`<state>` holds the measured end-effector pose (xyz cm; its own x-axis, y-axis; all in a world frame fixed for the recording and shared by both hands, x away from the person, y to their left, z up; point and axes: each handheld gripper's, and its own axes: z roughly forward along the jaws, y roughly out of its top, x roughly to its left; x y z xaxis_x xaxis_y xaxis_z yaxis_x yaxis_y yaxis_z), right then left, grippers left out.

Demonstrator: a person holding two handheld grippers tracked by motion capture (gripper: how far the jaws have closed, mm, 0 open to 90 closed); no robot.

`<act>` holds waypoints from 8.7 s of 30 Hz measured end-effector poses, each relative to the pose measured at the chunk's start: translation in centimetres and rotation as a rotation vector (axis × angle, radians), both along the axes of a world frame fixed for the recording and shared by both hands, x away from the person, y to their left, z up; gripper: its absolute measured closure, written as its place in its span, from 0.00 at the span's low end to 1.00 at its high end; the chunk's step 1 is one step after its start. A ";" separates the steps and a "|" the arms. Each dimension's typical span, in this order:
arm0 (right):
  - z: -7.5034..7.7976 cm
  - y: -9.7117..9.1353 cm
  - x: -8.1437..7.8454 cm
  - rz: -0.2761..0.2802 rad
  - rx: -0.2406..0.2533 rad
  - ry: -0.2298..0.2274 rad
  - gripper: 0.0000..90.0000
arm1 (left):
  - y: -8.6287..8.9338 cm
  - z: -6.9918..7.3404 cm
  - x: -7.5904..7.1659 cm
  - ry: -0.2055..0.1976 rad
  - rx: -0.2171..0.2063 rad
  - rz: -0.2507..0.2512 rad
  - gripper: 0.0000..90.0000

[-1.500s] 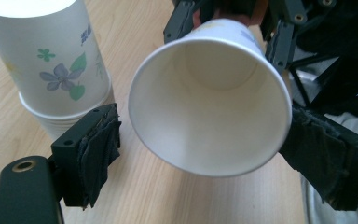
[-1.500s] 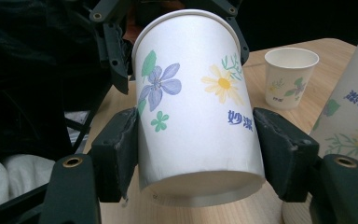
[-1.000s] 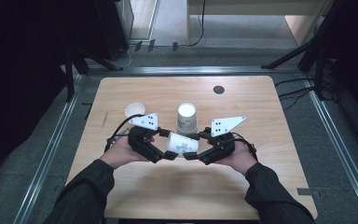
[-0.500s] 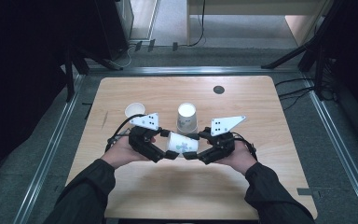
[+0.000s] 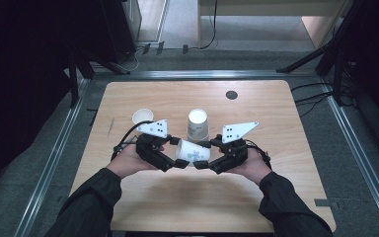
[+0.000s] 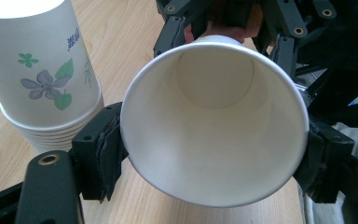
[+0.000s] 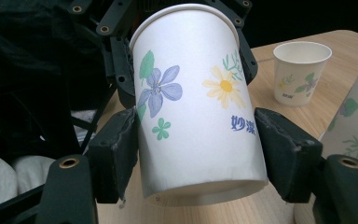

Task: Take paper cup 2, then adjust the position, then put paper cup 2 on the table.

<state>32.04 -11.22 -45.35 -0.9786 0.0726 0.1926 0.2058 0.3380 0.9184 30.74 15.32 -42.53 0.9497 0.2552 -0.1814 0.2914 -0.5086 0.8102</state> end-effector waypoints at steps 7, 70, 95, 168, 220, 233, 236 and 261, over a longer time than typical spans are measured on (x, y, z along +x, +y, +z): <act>0.1 0.1 -0.1 -0.011 -0.001 -0.013 0.36 | 0.1 0.1 0.0 -0.001 -0.005 0.004 0.25; -2.6 -3.0 0.5 -0.237 -0.226 -0.072 0.33 | 7.6 2.0 1.7 0.051 0.263 0.245 0.26; -3.9 -3.2 1.3 -0.260 -0.259 -0.035 0.33 | 10.4 0.8 3.0 0.127 0.455 0.309 0.25; -3.9 -3.6 1.4 -0.277 -0.257 -0.031 0.34 | 8.4 -2.4 7.5 0.235 0.988 0.391 0.25; -3.7 -3.9 1.4 -0.283 -0.242 -0.030 0.34 | 7.5 -2.3 8.3 0.260 0.968 0.383 0.16; -3.7 -3.9 1.5 -0.283 -0.239 -0.032 0.34 | 7.9 -1.5 7.9 0.272 0.920 0.386 0.13; -3.7 -3.9 1.5 -0.282 -0.239 -0.032 0.34 | 8.0 -1.3 7.9 0.266 0.922 0.403 0.12; -3.6 -4.3 1.6 -0.293 -0.238 -0.025 0.34 | 11.0 3.0 6.3 0.183 0.704 0.452 0.12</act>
